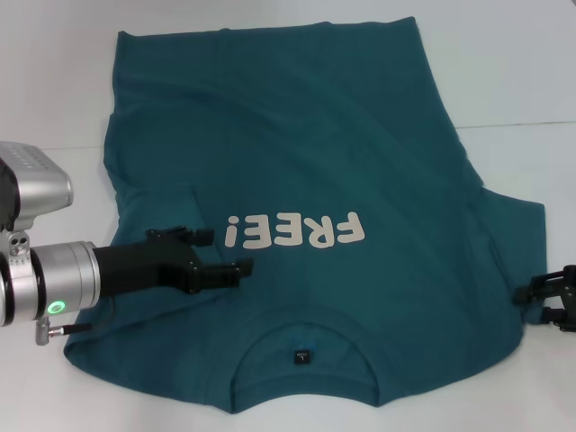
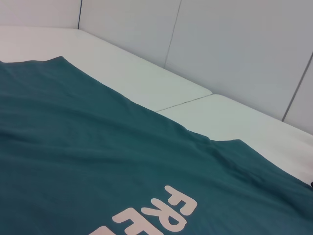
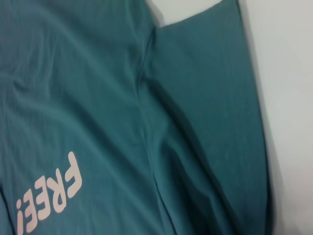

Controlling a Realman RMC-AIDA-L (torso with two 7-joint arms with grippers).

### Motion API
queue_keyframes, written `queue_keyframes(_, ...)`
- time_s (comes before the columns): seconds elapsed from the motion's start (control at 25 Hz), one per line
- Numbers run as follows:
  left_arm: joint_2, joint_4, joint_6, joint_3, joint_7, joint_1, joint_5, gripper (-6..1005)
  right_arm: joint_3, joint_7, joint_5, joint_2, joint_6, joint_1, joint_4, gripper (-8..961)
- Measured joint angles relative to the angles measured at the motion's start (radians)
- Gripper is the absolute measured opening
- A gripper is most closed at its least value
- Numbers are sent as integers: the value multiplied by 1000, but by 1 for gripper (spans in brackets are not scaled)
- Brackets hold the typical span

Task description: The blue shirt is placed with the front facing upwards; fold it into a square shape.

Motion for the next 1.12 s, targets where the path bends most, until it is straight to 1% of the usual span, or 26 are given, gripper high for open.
queue_keyframes(0.4, 0, 0, 0, 0, -1, 0, 0, 904, -2, -48, -1, -1, -37, 4, -11, 291)
queue_keyframes(0.6, 1, 0, 1, 0, -3, 0, 0, 904, -3, -50, -3, -5, -39, 2, -13, 49)
queue_keyframes(0.8, 2, 0, 3, 0, -4, -1, 0, 904, -3, -50, -3, -17, -43, -3, -16, 7)
queue_keyframes(0.96, 3, 1, 5, 0, -4, -2, 0, 904, 5, -51, -2, -28, -49, -8, -27, 7)
queue_keyframes(1.12, 3, 2, 5, -1, -5, -4, 0, 905, 9, -51, 2, -43, -54, -12, -28, 8)
